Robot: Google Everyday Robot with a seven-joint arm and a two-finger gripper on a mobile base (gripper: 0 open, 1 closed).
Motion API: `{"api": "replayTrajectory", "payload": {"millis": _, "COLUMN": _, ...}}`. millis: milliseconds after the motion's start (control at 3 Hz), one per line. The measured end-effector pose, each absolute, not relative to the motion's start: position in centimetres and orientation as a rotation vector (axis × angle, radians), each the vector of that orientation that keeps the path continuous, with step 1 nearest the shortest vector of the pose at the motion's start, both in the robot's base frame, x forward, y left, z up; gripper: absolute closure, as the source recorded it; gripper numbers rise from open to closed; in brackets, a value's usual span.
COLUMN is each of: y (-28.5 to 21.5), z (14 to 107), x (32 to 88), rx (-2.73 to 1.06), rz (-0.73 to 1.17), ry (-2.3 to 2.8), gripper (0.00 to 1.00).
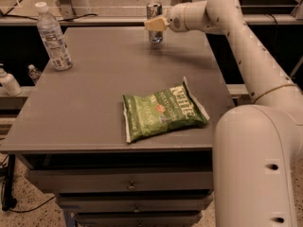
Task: Move redbull can near green jalapeno chip bag
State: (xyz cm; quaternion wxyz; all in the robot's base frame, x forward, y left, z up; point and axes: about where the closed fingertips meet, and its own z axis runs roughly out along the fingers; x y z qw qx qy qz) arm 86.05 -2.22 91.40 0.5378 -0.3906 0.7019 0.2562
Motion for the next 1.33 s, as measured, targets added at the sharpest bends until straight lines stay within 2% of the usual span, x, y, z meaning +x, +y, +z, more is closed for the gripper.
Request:
{"api": "replayTrajectory", "payload": {"millis": 667, "y": -3.3, "z": 94.5, "x": 82.1, "rx": -0.953, "rz": 0.634, "ry": 1.638, "gripper": 1.00}}
{"api": "replayTrajectory", "payload": {"millis": 1333, "y": -5.9, "z": 95.3, "x": 75.2, "rx": -0.944, "rz": 0.670, "ry": 1.625, "gripper": 1.00}}
